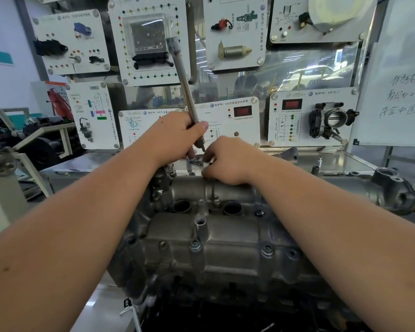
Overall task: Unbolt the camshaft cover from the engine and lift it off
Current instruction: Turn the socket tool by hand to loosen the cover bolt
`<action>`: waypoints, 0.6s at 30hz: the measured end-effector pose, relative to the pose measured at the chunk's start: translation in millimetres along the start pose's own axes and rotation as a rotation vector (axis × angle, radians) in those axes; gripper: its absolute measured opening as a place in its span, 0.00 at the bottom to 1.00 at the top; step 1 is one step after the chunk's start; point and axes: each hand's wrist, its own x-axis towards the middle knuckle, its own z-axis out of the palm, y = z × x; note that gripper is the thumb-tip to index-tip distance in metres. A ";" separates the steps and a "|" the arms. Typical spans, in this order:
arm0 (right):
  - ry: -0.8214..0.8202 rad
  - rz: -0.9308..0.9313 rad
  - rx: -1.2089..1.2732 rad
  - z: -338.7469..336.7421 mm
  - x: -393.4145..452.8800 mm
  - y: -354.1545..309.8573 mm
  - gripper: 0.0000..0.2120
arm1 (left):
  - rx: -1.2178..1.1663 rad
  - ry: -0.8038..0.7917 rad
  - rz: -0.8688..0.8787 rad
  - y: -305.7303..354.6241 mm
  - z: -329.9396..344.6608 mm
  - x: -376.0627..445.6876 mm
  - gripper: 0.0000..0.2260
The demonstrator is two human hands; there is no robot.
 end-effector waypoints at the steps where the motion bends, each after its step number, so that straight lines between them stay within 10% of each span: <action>1: 0.001 -0.010 -0.022 2.4 0.3 -0.3 0.10 | 0.004 -0.002 -0.003 0.3 -0.1 -0.2 0.14; 10: 0.253 -0.020 -0.125 3.9 2.1 -7.7 0.03 | 0.023 -0.012 -0.002 1.9 0.5 0.3 0.15; 18: 0.728 0.034 0.388 -14.9 -1.8 2.9 0.08 | -0.024 -0.010 0.004 -1.3 0.1 0.1 0.12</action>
